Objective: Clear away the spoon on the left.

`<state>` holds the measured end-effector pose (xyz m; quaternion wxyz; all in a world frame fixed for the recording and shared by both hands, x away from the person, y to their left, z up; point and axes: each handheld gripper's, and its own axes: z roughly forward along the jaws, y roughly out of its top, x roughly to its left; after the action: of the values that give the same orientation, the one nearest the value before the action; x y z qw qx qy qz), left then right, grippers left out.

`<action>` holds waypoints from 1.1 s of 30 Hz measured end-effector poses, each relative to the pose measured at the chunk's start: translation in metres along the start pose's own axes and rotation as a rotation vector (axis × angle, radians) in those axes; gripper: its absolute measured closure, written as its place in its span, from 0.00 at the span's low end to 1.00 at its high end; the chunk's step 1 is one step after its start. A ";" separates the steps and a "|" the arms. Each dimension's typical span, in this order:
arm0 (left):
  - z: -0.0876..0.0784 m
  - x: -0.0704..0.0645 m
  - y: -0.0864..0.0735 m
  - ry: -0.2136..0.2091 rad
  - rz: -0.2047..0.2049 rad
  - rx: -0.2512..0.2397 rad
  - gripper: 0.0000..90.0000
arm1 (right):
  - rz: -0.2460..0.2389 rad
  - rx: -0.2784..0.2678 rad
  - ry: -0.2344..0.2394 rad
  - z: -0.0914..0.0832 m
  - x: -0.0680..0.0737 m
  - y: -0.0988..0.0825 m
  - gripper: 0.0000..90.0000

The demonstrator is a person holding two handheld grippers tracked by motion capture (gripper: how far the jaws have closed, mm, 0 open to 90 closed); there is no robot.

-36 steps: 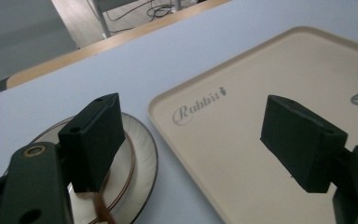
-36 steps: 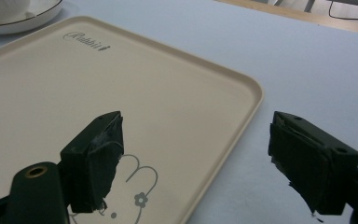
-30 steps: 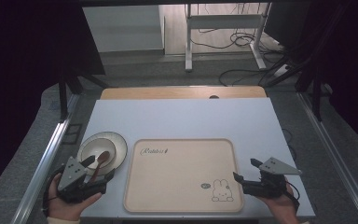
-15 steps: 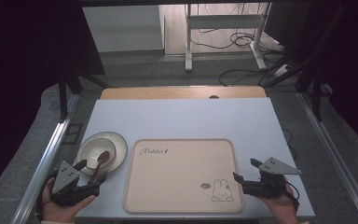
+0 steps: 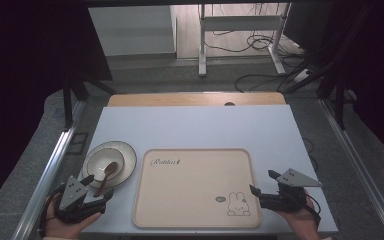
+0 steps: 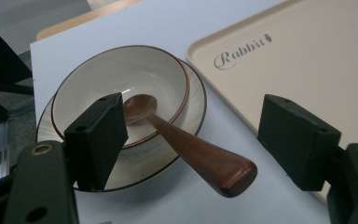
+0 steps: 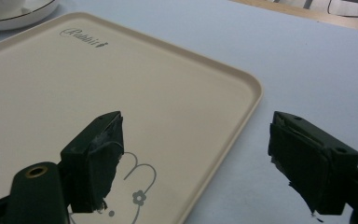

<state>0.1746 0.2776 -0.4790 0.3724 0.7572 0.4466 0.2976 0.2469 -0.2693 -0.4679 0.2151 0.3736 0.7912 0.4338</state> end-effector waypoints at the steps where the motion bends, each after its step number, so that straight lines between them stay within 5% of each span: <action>1: 0.001 0.000 -0.001 0.000 0.003 0.004 0.27 | 0.000 0.000 0.000 0.000 0.000 0.000 0.20; 33: 0.005 0.003 -0.013 0.033 0.083 0.047 0.72 | -0.008 0.008 -0.008 0.001 0.000 -0.001 0.20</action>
<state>0.1741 0.2827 -0.4920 0.3342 0.7787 0.4277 0.3146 0.2474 -0.2693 -0.4691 0.2187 0.3731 0.7934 0.4284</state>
